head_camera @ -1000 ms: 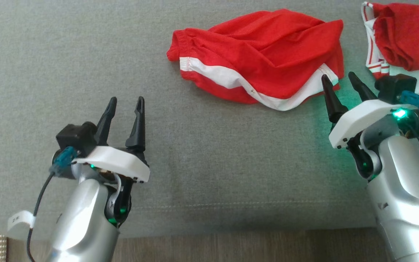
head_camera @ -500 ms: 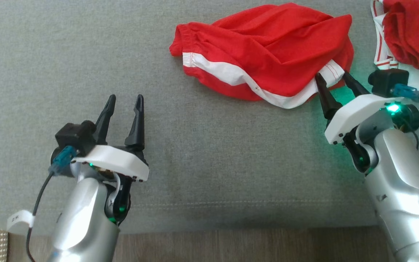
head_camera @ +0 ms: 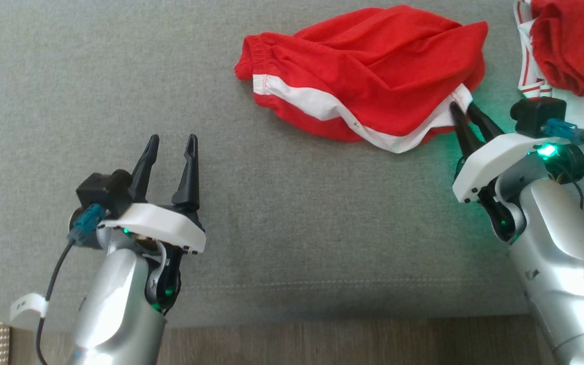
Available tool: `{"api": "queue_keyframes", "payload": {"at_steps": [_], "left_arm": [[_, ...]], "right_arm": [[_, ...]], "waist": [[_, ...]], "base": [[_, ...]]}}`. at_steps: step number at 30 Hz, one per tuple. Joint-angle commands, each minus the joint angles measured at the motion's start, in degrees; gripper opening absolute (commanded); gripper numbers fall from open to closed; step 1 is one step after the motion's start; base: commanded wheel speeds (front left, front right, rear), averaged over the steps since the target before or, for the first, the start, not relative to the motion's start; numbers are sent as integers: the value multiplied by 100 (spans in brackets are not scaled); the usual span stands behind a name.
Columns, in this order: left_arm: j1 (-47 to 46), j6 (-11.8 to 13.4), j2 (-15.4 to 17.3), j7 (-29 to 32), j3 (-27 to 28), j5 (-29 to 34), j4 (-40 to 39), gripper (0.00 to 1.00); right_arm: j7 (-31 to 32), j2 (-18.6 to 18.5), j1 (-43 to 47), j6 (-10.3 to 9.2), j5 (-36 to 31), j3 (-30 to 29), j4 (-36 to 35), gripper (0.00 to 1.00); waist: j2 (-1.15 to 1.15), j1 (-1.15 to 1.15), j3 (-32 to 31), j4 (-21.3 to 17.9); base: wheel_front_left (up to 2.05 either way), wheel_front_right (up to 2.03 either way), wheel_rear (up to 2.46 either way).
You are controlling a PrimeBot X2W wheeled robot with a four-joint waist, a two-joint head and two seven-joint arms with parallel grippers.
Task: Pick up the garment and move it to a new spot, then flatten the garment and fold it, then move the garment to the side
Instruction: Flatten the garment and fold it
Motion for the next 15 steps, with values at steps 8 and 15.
{"api": "queue_keyframes", "payload": {"at_steps": [8, 15], "left_arm": [[-54, -51, 54, -70, 279, 57, -87, 100], [40, -88, 52, -70, 305, 36, -9, 100]], "right_arm": [[-236, -24, 78, -1, -68, -74, -127, 0], [-397, 59, 423, -1, -193, -384, -418, 0]], "waist": [[0, 0, -204, -135], [0, 0, -373, -303]], "base": [[0, 0, 0], [0, 0, 0]]}}
